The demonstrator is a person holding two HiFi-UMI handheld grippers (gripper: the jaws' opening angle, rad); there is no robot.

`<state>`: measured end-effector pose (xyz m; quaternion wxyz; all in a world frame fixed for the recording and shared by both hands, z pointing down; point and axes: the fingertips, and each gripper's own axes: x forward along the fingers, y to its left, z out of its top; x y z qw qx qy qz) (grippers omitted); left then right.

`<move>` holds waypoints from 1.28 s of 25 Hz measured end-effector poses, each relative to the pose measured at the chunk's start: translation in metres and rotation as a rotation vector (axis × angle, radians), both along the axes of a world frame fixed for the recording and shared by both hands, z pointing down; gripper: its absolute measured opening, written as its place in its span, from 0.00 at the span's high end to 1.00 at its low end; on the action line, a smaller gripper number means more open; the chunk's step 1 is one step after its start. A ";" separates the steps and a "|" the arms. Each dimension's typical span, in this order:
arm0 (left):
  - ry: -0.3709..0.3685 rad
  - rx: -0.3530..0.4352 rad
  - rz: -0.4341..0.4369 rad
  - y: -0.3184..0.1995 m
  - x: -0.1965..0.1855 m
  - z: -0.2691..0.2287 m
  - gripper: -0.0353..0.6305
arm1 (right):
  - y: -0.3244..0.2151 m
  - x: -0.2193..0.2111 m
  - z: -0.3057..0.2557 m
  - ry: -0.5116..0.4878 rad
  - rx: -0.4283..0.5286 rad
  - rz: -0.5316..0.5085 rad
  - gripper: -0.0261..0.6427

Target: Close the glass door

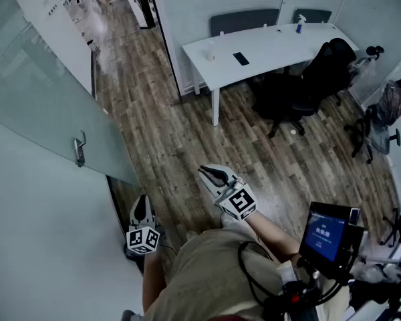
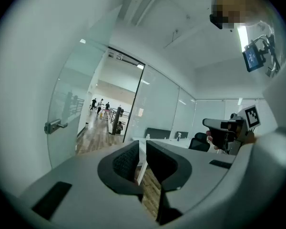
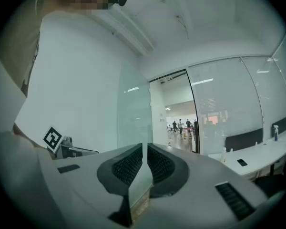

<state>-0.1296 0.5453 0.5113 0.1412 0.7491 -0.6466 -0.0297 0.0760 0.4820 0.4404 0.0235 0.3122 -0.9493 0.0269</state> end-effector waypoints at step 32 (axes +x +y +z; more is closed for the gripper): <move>0.018 0.001 0.007 -0.017 0.022 -0.001 0.86 | -0.014 0.019 0.005 -0.063 -0.050 -0.021 0.89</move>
